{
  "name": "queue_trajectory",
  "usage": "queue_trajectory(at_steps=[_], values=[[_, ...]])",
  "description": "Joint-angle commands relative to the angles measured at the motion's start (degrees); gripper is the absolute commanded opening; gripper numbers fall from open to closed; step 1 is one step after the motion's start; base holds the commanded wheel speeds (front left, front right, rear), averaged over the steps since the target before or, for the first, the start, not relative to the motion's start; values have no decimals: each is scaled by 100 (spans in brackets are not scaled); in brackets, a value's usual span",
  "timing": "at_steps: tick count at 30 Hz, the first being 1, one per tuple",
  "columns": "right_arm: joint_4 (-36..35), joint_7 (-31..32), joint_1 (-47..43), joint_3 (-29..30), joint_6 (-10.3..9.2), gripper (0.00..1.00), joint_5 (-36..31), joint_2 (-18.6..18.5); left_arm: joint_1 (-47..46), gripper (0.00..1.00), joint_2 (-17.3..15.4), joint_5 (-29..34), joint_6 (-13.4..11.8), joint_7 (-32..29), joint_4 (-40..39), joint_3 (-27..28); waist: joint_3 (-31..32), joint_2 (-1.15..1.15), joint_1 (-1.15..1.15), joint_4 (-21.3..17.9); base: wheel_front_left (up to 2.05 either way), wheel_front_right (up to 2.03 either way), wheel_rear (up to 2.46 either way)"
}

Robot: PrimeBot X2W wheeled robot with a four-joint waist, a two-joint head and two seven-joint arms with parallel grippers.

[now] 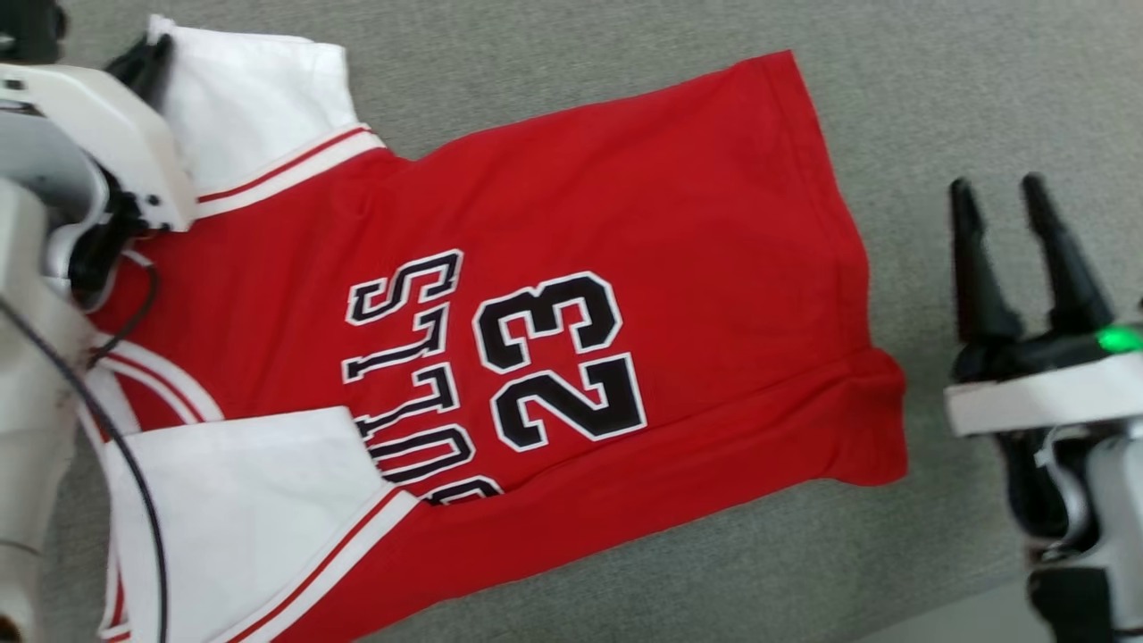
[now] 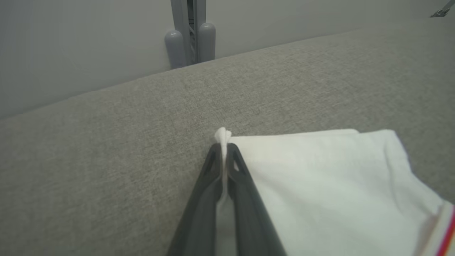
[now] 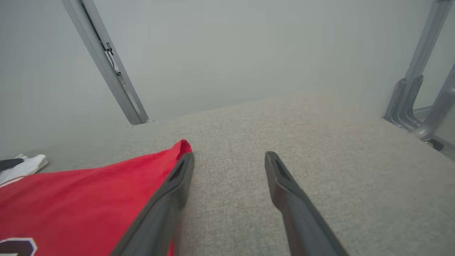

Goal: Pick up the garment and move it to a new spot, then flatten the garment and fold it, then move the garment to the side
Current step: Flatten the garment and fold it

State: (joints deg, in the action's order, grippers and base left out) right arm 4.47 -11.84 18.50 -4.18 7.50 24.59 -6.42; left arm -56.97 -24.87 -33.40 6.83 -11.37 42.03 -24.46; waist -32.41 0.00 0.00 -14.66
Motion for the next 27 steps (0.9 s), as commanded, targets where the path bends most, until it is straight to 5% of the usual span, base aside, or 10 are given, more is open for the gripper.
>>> queue_trajectory(at_steps=[1, 10, 17, 18, 19, 21, 27], values=[[47, 138, 175, 88, 3, 100, 72, -230, -139, 0, 133, 21, 26, 16, 21, -90, 33, 0, 0, 215, 0, 0, 0], [562, 1067, 1463, -488, 5, 100, 728, -1397, -688, 0, 802, 69, 64, 314, -97, -612, -218, 0, 0, 1009, 0, 0, 0], [1175, 1802, 1988, -1298, 1, 100, 1438, -2005, -874, 0, 922, -18, 63, 576, -196, -957, -263, 0, 0, 1317, 0, 0, 0], [1237, 1886, 2024, -1378, 1, 91, 1545, -2060, -872, 0, 899, -49, 63, 597, -211, -992, -259, 0, 0, 1336, 0, 0, 0], [1260, 1933, 2062, -1419, 1, 51, 1627, -2111, -874, 0, 877, -94, 64, 612, -237, -1013, -254, 0, 0, 1351, 0, 0, 0], [1314, 1939, 2145, -1443, 1, 0, 1738, -2229, -878, 0, 814, -142, 64, 662, -323, -1041, -242, 0, 0, 1370, 0, 0, 0], [1275, 1710, 2259, -1517, 1, 0, 1845, -2438, -644, 0, 592, -317, 43, 834, -789, -985, -152, 0, 0, 1408, 0, 0, 0]])
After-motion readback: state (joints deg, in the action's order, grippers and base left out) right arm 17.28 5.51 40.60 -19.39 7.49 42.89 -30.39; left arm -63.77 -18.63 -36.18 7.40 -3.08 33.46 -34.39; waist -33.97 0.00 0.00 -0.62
